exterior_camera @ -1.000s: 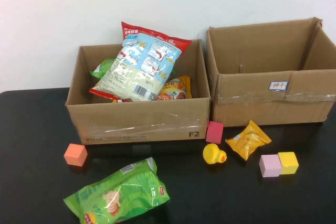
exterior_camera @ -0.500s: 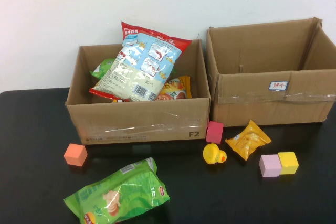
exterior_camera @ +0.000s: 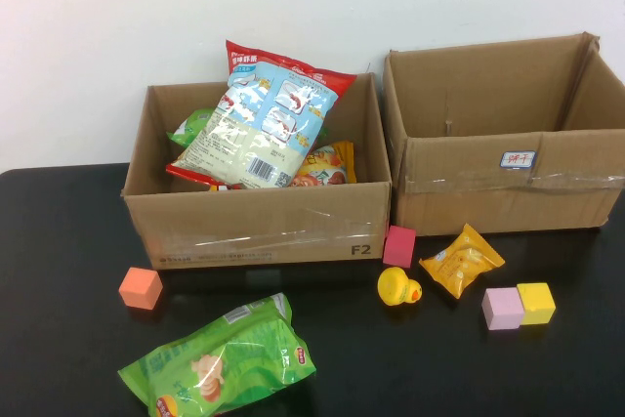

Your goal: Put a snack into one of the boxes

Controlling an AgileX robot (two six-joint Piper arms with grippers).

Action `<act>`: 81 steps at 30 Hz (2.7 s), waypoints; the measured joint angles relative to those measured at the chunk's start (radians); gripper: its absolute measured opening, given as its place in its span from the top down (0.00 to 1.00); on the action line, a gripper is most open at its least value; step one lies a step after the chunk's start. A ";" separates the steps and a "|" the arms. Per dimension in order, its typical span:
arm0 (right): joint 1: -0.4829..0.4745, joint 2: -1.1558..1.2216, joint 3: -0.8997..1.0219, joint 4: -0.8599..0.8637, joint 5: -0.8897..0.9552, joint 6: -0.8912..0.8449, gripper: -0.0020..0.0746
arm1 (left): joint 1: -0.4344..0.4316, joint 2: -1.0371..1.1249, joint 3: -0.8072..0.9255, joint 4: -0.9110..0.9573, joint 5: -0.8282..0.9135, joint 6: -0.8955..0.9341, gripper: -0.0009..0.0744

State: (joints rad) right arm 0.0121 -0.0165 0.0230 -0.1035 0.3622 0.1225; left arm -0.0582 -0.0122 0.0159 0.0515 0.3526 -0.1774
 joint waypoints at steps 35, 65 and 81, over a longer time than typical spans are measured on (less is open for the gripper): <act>0.000 0.000 0.002 -0.002 -0.030 0.000 0.94 | 0.000 0.000 0.000 0.004 0.000 0.000 0.99; 0.000 0.000 0.004 0.055 -0.963 0.206 0.97 | 0.000 0.000 0.007 0.046 -0.980 -0.017 0.99; 0.000 0.160 -0.473 -0.171 -0.139 0.142 0.97 | 0.000 0.254 -0.574 0.153 0.161 -0.155 0.99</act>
State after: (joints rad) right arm 0.0121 0.1440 -0.4497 -0.2744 0.2231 0.2649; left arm -0.0582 0.2415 -0.5583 0.2047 0.5132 -0.3327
